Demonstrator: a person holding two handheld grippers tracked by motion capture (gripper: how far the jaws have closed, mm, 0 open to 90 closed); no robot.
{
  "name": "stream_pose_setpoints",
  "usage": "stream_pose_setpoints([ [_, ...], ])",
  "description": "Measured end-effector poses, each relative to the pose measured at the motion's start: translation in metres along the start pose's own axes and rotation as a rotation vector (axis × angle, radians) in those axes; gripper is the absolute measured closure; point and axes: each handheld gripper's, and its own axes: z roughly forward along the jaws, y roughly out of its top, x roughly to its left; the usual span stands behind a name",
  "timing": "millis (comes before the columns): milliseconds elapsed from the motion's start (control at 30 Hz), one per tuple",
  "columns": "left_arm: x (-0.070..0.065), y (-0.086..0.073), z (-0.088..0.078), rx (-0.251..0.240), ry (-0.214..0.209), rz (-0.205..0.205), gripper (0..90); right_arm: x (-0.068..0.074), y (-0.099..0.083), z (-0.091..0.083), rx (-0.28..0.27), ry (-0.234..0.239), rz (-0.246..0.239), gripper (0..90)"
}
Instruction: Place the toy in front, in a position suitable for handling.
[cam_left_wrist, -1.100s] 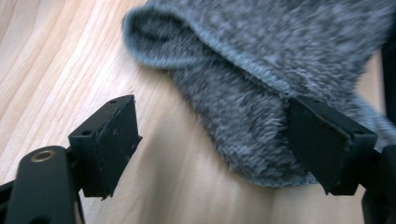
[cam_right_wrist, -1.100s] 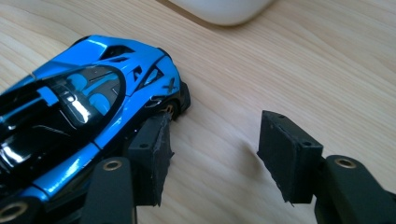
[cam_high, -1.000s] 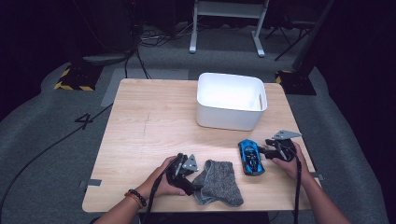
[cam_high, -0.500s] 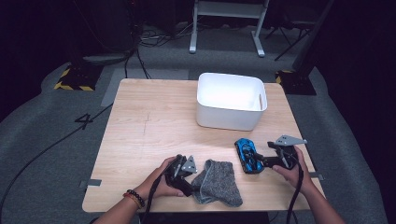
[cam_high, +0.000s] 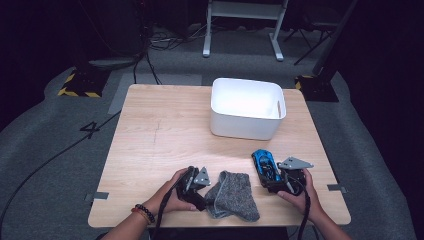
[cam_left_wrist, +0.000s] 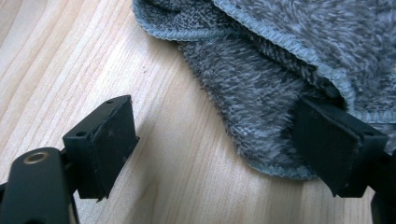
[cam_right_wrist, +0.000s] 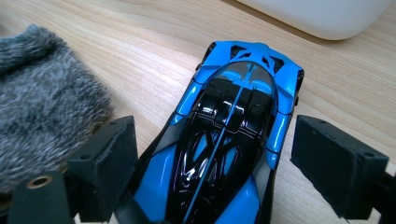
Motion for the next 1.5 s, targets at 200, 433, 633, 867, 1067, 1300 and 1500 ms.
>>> stream_pose_setpoints([
  [200,0.0,0.0,0.0,0.002,-0.002,0.001,14.9,0.005,0.001,0.003,0.019,-0.036,0.019,15.0],
  [433,0.001,0.0,0.0,0.002,-0.004,0.0,14.7,0.011,0.003,-0.003,0.037,-0.029,-0.04,16.6],
  [633,0.001,0.0,0.001,0.001,-0.006,-0.001,13.7,0.018,-0.005,-0.007,0.075,-0.066,-0.046,16.2],
  [867,0.002,0.0,0.001,-0.001,-0.005,0.0,13.3,0.007,-0.011,0.005,0.086,-0.053,-0.014,7.6],
  [1067,0.002,0.001,0.002,0.0,-0.007,0.001,12.4,-0.003,-0.011,0.012,0.095,0.012,0.007,15.0],
  [1300,0.005,0.001,0.002,-0.007,-0.004,-0.006,12.4,-0.022,-0.011,0.011,0.083,0.077,-0.045,20.9],
  [1500,0.005,0.002,0.003,-0.006,-0.001,-0.009,12.3,-0.026,-0.013,0.012,0.06,0.084,-0.059,20.9],
])
